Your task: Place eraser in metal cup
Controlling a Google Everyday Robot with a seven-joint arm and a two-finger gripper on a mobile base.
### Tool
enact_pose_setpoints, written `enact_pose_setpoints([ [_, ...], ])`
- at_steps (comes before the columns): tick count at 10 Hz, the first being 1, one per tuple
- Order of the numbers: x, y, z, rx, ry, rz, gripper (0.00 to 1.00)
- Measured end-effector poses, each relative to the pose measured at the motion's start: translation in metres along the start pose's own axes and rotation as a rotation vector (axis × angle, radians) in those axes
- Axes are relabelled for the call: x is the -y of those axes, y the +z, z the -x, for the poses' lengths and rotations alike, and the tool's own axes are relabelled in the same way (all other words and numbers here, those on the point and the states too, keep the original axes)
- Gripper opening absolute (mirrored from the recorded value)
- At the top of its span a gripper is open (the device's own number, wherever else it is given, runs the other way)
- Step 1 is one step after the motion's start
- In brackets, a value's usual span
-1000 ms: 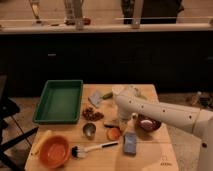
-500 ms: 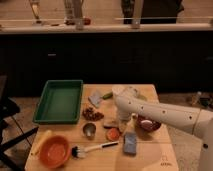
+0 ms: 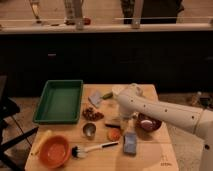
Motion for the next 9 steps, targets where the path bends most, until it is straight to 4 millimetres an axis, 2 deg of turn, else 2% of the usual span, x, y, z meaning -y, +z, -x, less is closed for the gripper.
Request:
enact_pose_setpoints([
  [4, 0.015, 0.006, -0.012, 0.022, 0.024, -0.009, 0.02],
  [9, 0.03, -0.009, -0.009, 0.07, 0.006, -0.018, 0.02],
])
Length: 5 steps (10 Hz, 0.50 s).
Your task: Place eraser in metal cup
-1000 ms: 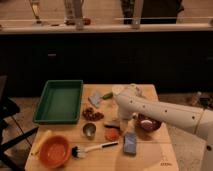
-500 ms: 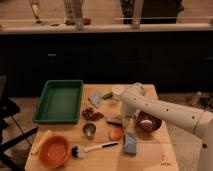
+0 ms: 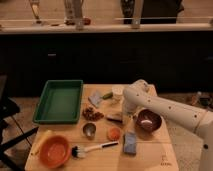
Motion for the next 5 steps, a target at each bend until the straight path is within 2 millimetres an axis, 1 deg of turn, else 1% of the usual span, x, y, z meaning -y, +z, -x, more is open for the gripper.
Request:
enact_pose_setpoints([
  [5, 0.01, -0.016, 0.01, 0.028, -0.032, -0.005, 0.02],
])
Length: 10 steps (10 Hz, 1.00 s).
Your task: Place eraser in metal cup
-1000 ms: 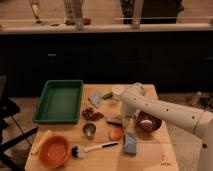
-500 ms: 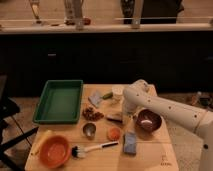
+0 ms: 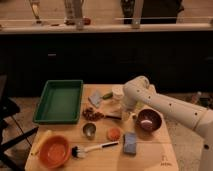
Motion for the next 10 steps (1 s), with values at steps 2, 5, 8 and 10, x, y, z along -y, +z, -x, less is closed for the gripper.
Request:
enact_pose_setpoints([
  [2, 0.005, -0.008, 0.003, 0.009, -0.006, -0.003, 0.02],
  [5, 0.012, -0.018, 0.009, 0.013, -0.005, -0.007, 0.02],
  [8, 0.02, -0.029, 0.018, 0.008, 0.001, -0.004, 0.02],
  [10, 0.026, -0.036, 0.023, 0.002, 0.009, 0.003, 0.02],
])
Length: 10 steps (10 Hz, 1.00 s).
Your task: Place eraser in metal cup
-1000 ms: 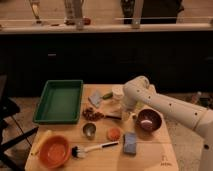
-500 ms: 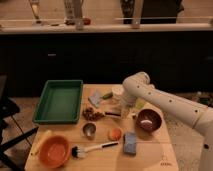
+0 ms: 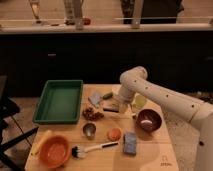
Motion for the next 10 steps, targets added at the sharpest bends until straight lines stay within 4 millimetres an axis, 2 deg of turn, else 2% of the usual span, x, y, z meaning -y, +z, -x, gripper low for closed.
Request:
enact_pose_setpoints([
  [10, 0.018, -0.031, 0.01, 0.055, 0.035, -0.003, 0.02],
])
